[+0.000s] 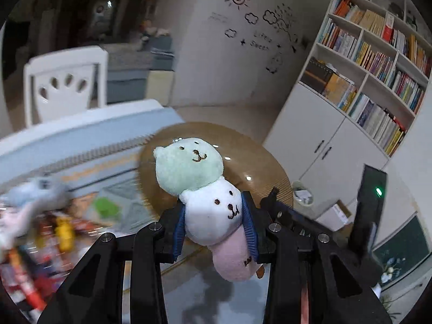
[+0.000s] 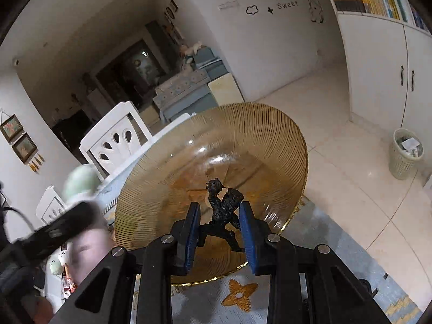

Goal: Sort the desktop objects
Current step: 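Carry both items over the amber bowl and open both tools to drop them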

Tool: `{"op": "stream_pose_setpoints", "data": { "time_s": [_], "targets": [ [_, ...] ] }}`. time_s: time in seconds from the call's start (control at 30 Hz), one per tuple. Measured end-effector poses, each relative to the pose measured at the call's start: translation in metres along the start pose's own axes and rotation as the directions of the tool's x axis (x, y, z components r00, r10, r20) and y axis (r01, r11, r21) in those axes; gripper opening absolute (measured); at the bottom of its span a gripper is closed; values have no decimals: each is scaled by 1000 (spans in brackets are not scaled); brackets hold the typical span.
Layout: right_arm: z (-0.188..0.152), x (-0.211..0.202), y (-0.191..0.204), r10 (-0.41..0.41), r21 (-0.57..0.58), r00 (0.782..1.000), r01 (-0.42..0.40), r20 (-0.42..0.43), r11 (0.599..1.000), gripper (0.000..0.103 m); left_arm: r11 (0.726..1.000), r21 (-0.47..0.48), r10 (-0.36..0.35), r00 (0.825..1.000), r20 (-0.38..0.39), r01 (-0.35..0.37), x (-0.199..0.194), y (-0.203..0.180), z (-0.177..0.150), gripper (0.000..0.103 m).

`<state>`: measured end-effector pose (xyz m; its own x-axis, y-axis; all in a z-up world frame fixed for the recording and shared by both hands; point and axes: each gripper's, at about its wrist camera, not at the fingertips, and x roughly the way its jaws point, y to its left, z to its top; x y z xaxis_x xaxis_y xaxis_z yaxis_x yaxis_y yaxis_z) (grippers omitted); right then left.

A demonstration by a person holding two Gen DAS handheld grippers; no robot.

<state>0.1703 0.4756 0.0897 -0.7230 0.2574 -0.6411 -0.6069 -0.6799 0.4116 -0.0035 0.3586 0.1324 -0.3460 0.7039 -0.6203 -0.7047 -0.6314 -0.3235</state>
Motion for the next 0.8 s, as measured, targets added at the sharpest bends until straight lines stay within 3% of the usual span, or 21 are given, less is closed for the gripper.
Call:
{"op": "stream_pose_setpoints", "data": {
  "time_s": [0.17,0.23,0.27,0.33,0.4,0.67,0.8],
  "targets": [
    [1,14,2,6,-13,999,-7,-35,1000,30,1000,-17,-21,998,-55,21,39,-1,-10,36],
    [3,13,1,41,-5,998,-41,-37,999,40,999,-35,-30,997,-67,28,44,4,-13,40],
    [3,12,-1,67,4,997,-67,-32,998,50,998,-46,-49,996,-75,45,47,9,-12,40],
    [4,6,-3,94,17,996,-94,-5,995,59,986,-98,-143,985,-92,134,50,16,-12,41],
    [7,2,-6,94,12,995,-94,24,995,65,977,-132,-182,979,-88,169,49,20,-11,45],
    [5,-6,-7,115,-15,990,-114,76,993,66,994,-71,-89,996,-30,87,-15,26,-22,45],
    [-8,-23,15,150,-103,985,-141,84,985,66,998,-63,-21,1000,22,22,-67,50,-35,55]
  ]
}}
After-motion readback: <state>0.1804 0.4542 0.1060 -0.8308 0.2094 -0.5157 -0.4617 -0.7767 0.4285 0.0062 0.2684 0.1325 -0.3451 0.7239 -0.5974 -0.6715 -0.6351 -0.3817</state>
